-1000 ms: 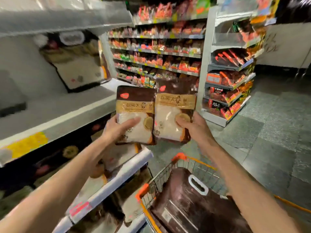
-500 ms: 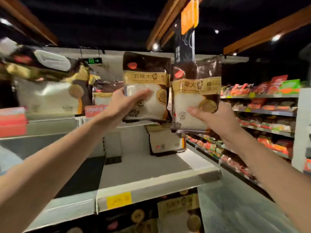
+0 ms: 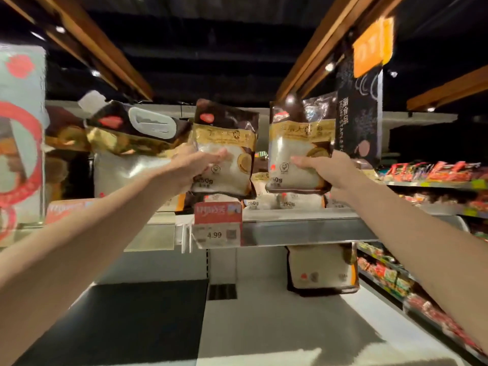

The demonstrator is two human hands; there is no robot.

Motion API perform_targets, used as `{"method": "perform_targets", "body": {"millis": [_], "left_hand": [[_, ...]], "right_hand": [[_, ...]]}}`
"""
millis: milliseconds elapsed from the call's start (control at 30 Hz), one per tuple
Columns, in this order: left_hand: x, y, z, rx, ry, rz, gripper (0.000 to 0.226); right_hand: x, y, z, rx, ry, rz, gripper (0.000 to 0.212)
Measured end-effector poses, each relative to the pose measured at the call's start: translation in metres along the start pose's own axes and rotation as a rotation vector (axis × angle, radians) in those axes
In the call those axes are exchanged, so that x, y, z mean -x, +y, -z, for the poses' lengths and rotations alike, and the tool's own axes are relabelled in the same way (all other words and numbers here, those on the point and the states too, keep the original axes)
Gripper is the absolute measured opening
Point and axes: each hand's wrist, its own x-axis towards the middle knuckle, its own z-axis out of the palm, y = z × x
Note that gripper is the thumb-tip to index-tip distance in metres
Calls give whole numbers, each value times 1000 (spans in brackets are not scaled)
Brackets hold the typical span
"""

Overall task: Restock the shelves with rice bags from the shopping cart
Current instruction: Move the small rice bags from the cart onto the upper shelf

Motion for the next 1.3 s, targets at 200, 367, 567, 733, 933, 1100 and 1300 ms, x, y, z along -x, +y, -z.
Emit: {"method": "perform_targets", "body": {"millis": [200, 367, 567, 733, 933, 1100, 1300], "left_hand": [[-23, -34, -16, -25, -104, 186, 35], [-29, -28, -6, -332, -198, 247, 56], [-20, -22, -5, -701, -119, 240, 77], [-23, -34, -3, -580, 38, 119, 46], [-20, -37, -4, -641, 121, 121, 47], [-11, -41, 5, -558, 172, 101, 41], [2, -37, 15, -417, 245, 10, 16]], "right_hand": [[-35, 36, -22, 306, -124, -203, 104], [-49, 39, -22, 381, -244, -211, 100], [-38, 26, -27, 1049, -284, 20, 65], [-47, 21, -31, 750, -358, -108, 34], [-43, 34, -45, 776, -270, -27, 52], [-35, 37, -54, 937, -137, 61, 106], [-29, 32, -43, 1089, -209, 93, 93]]}}
